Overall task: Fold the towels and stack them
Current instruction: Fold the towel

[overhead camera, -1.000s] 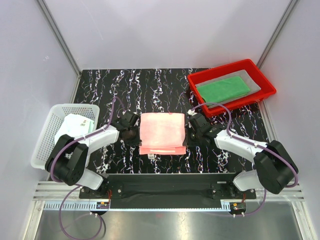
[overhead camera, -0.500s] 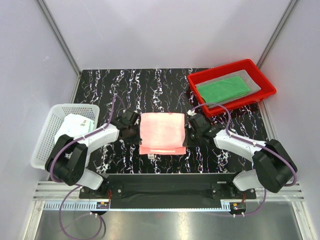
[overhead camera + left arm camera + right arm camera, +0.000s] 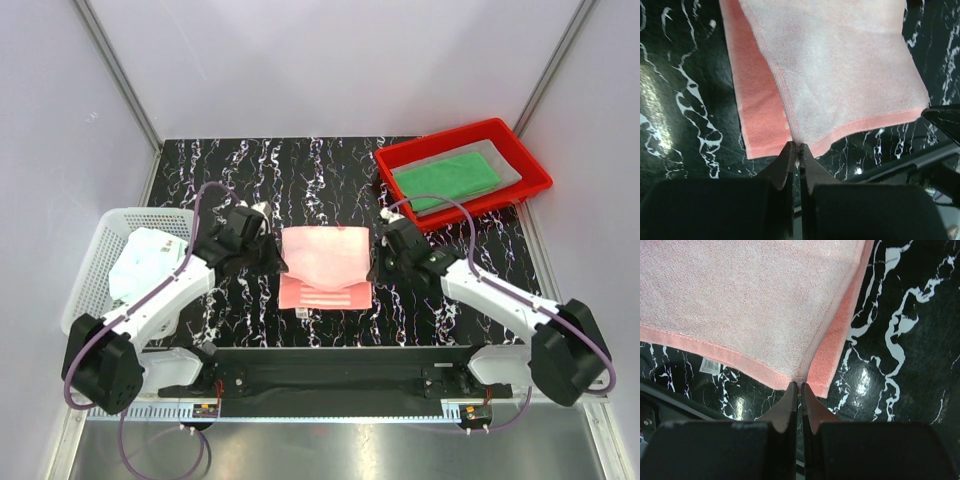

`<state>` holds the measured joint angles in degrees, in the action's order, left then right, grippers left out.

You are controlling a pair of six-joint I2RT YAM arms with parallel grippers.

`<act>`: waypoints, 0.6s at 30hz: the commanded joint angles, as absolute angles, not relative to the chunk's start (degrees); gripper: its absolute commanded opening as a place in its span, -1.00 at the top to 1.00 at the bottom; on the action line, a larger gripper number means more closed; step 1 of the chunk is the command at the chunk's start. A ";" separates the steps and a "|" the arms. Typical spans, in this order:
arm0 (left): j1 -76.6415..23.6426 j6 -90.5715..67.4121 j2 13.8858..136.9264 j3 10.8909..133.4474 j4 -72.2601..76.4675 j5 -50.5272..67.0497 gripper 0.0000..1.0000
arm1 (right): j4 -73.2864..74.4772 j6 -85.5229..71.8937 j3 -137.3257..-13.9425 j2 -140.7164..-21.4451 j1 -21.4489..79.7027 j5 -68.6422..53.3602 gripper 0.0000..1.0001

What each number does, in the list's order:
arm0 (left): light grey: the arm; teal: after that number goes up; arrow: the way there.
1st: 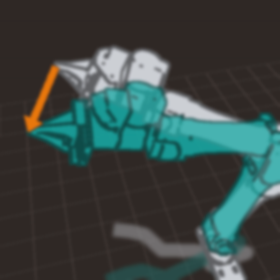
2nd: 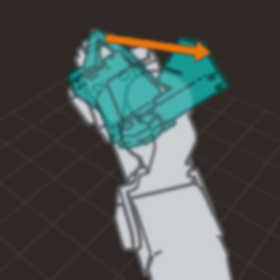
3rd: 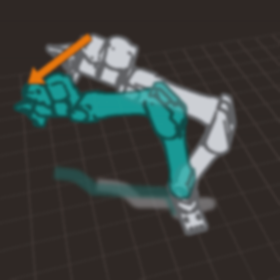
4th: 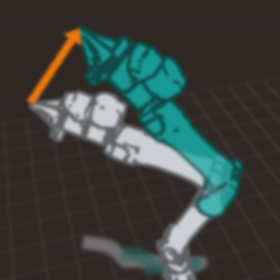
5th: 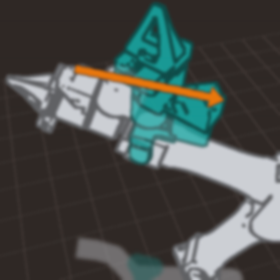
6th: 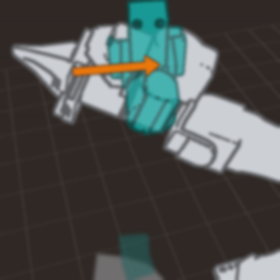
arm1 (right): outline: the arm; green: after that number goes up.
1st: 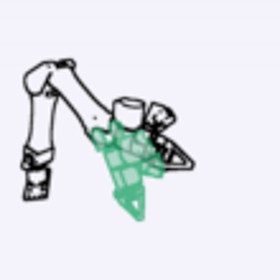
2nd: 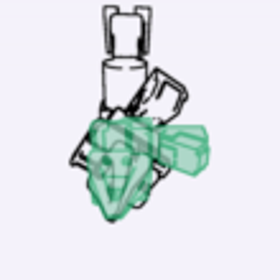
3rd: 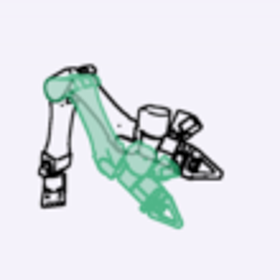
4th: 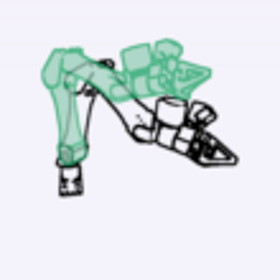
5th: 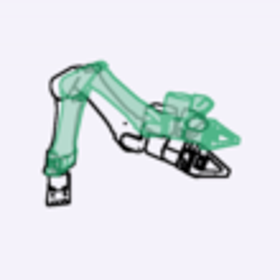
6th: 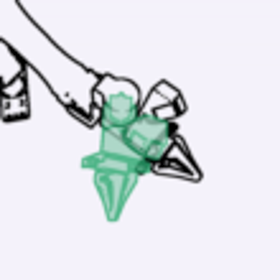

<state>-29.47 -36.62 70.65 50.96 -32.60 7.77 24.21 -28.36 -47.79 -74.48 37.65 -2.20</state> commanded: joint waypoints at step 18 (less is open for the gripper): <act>-31.90 -38.76 72.86 37.26 -24.15 11.88 1.00 | 16.77 -31.91 -36.90 -72.25 37.70 -5.10 1.00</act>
